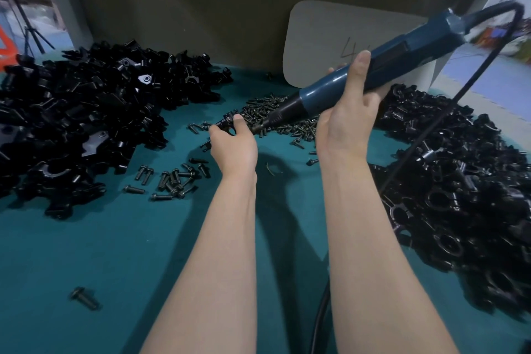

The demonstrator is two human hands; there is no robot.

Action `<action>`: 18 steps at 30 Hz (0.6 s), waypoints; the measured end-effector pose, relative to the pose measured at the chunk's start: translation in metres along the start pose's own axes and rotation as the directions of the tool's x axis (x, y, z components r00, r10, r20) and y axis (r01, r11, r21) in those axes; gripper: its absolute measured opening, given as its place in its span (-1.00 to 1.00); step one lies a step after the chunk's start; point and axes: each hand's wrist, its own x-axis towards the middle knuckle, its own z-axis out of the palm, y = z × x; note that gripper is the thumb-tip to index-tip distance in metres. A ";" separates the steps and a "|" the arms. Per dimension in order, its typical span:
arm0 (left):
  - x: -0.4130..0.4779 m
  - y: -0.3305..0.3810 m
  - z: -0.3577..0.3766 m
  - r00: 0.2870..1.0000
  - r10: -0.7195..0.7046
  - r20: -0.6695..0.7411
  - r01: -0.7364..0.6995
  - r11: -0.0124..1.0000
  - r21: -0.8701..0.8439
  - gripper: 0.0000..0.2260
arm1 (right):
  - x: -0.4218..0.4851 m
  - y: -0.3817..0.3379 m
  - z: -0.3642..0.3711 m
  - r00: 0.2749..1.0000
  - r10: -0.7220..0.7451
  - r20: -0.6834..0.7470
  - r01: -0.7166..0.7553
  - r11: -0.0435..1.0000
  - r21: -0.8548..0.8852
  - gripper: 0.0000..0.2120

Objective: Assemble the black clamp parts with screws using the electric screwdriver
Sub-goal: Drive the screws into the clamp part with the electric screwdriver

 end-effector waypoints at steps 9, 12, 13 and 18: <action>-0.001 0.001 -0.002 1.000 -0.017 0.004 0.017 1.000 -0.003 -0.46 | -0.002 0.002 0.002 1.000 -0.024 0.013 0.023 0.999 0.031 -0.49; 0.000 0.000 -0.002 1.000 -0.016 0.006 0.016 1.000 0.012 -0.48 | -0.003 0.004 0.002 0.999 -0.047 0.006 0.047 0.999 0.007 -0.45; 0.000 0.001 -0.002 1.000 -0.016 0.006 0.016 1.000 0.018 -0.49 | -0.002 0.005 0.001 0.999 -0.054 0.006 0.054 0.999 -0.002 -0.45; 0.000 0.001 -0.002 1.000 -0.005 0.003 0.004 0.999 0.045 -0.50 | -0.002 0.006 -0.001 0.999 -0.050 -0.001 0.050 0.999 0.014 -0.46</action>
